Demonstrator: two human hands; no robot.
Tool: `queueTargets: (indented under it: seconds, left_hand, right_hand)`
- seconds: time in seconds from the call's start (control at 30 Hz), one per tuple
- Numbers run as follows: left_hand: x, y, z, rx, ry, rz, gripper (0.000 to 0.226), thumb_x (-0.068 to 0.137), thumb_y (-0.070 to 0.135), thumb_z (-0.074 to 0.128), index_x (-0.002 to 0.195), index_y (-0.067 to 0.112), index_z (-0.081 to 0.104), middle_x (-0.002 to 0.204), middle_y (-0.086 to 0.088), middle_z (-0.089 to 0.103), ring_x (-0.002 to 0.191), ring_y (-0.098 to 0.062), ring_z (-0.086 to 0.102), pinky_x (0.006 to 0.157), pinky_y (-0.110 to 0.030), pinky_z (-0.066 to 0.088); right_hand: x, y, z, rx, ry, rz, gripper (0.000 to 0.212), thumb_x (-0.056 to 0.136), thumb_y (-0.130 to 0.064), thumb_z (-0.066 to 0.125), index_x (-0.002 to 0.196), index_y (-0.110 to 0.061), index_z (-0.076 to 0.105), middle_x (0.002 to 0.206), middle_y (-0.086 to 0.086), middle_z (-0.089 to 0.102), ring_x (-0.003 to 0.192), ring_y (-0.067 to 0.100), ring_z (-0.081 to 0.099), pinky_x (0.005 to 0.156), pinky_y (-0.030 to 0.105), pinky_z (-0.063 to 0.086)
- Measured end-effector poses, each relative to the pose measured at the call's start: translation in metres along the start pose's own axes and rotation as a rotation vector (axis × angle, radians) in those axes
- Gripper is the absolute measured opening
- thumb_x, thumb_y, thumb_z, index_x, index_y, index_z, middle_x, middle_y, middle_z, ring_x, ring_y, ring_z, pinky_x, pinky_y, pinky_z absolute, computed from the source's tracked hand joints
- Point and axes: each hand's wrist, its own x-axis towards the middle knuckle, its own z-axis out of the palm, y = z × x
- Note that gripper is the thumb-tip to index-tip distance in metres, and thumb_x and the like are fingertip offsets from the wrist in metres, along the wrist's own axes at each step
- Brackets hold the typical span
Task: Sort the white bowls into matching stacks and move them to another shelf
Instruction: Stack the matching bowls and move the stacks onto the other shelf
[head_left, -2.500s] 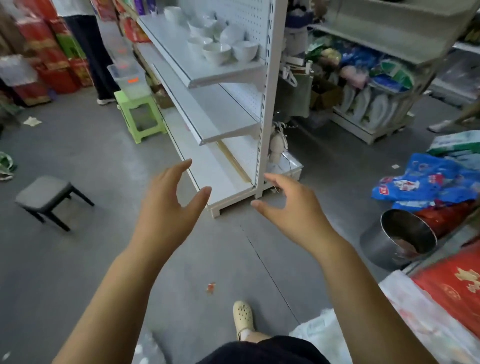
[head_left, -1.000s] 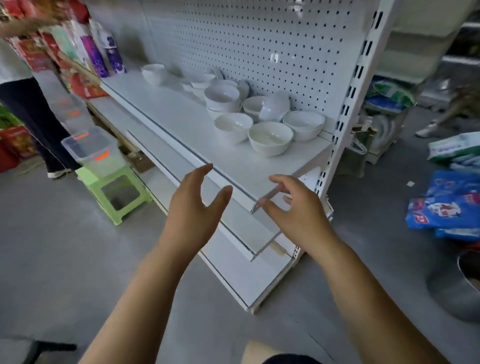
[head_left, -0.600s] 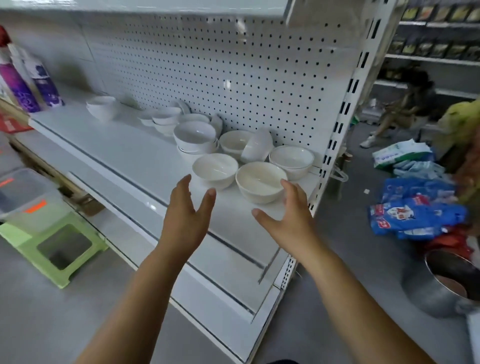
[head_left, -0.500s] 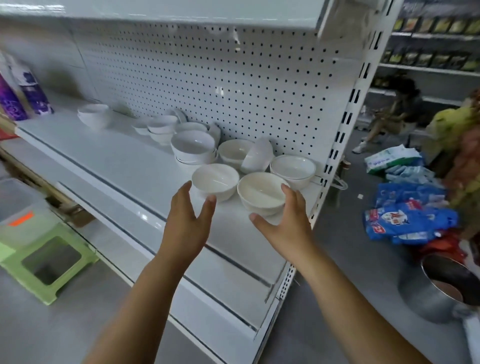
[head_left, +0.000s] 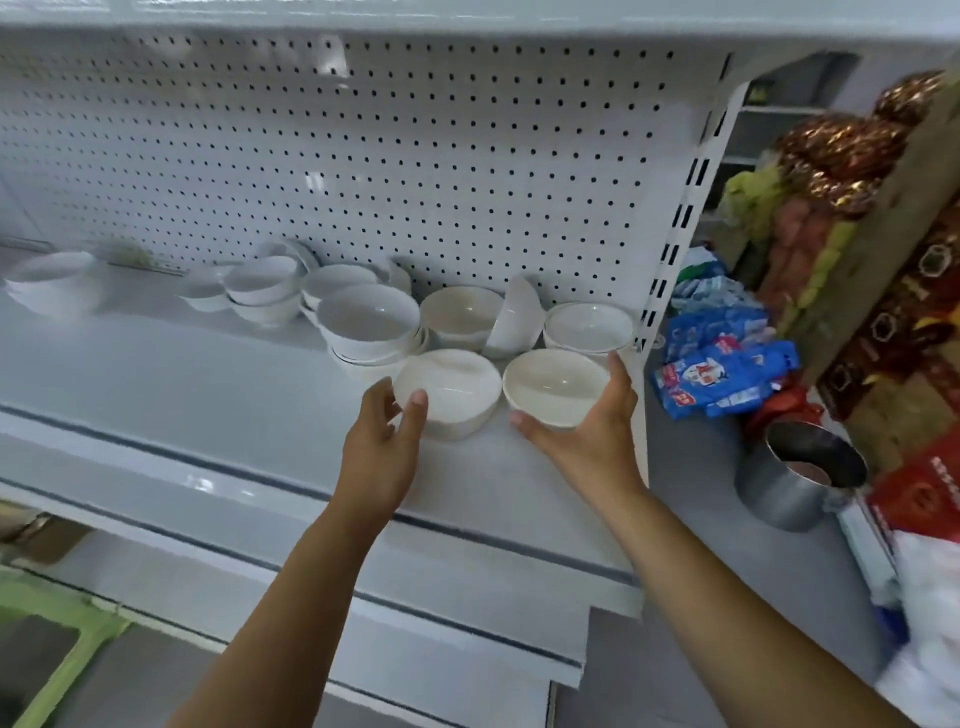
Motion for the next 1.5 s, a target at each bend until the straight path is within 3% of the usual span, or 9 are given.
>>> queueTargets:
  seconds: [0.13,0.27,0.37,0.47,0.63,0.9,1.13,1.27,1.5]
  left_hand:
    - [0.021,-0.010,-0.015,-0.054,-0.125,0.059,0.051,0.103,0.048,0.050,0.147,0.022,0.048,0.138,0.008,0.057,0.123,-0.012,0.053,0.101,-0.029,0.041]
    - [0.043,-0.025,-0.024,-0.133,-0.190,0.076,0.034,0.105,0.037,0.055,0.136,0.025,0.057,0.132,0.007,0.065,0.120,-0.014,0.060,0.109,-0.041,0.049]
    - [0.054,-0.037,-0.028,-0.287,-0.209,0.043,0.018,0.105,0.027,0.057,0.118,0.034,0.067,0.118,0.014,0.072,0.117,-0.015,0.065,0.107,-0.049,0.052]
    - [0.059,-0.043,-0.033,-0.387,-0.238,0.045,0.025,0.108,0.029,0.051,0.124,0.022,0.069,0.121,0.006,0.073,0.117,-0.018,0.067,0.103,-0.048,0.055]
    - [0.056,-0.045,-0.033,-0.425,-0.200,0.037,0.035,0.111,0.035,0.042,0.124,0.017,0.069,0.118,0.001,0.075,0.107,-0.017,0.073,0.097,-0.043,0.058]
    - [0.055,-0.041,-0.027,-0.463,-0.126,0.006,0.049,0.111,0.039,0.032,0.107,0.005,0.067,0.094,-0.012,0.074,0.086,-0.024,0.073,0.080,-0.038,0.063]
    - [0.055,-0.044,-0.027,-0.474,-0.144,-0.009,0.058,0.109,0.049,0.029,0.108,0.007,0.069,0.088,-0.014,0.074,0.083,-0.024,0.074,0.082,-0.040,0.062]
    - [0.055,-0.044,-0.026,-0.461,-0.138,-0.002,0.059,0.109,0.050,0.029,0.110,0.006,0.069,0.088,-0.013,0.074,0.081,-0.023,0.074,0.083,-0.040,0.063]
    - [0.049,-0.041,-0.027,-0.393,-0.044,0.060,0.041,0.109,0.045,0.037,0.110,0.014,0.065,0.092,-0.007,0.073,0.083,-0.018,0.073,0.081,-0.039,0.062]
  right_hand:
    - [-0.002,-0.007,0.014,0.043,0.147,0.065,0.137,0.056,-0.044,0.098,0.159,-0.029,0.010,0.156,-0.002,0.027,0.133,0.006,0.034,0.106,0.024,0.035]
    - [-0.007,-0.010,0.026,0.101,0.298,0.128,0.149,0.035,-0.068,0.095,0.156,-0.032,0.016,0.146,-0.005,0.049,0.134,0.014,0.051,0.111,0.040,0.047]
    - [-0.013,-0.019,0.027,0.160,0.371,0.107,0.131,0.045,-0.053,0.100,0.152,-0.034,0.026,0.126,-0.024,0.056,0.120,0.001,0.056,0.104,0.026,0.047]
    - [-0.016,-0.031,0.029,0.195,0.433,0.063,0.127,0.045,-0.053,0.096,0.151,-0.029,0.029,0.132,-0.014,0.058,0.121,0.004,0.058,0.106,0.033,0.049]
    - [-0.013,-0.061,0.045,0.232,0.352,0.021,0.140,0.040,-0.069,0.093,0.157,-0.027,0.027,0.140,-0.014,0.056,0.129,0.008,0.056,0.111,0.039,0.048]
    - [-0.021,-0.067,0.080,0.082,0.171,0.003,0.135,0.045,-0.066,0.089,0.158,-0.034,0.022,0.144,-0.020,0.050,0.133,0.005,0.049,0.113,0.035,0.045]
    - [-0.030,-0.056,0.088,0.026,0.104,-0.031,0.098,0.064,-0.037,0.096,0.126,-0.061,0.024,0.117,-0.048,0.045,0.108,-0.032,0.043,0.082,-0.004,0.038]
    - [-0.031,-0.052,0.087,0.046,0.075,-0.057,0.095,0.065,-0.032,0.096,0.122,-0.066,0.029,0.115,-0.054,0.048,0.113,-0.026,0.047,0.085,-0.001,0.041]
    - [-0.025,-0.044,0.085,0.134,-0.006,-0.093,0.120,0.057,-0.042,0.098,0.152,-0.042,0.025,0.149,-0.019,0.044,0.135,-0.002,0.045,0.110,0.027,0.045]
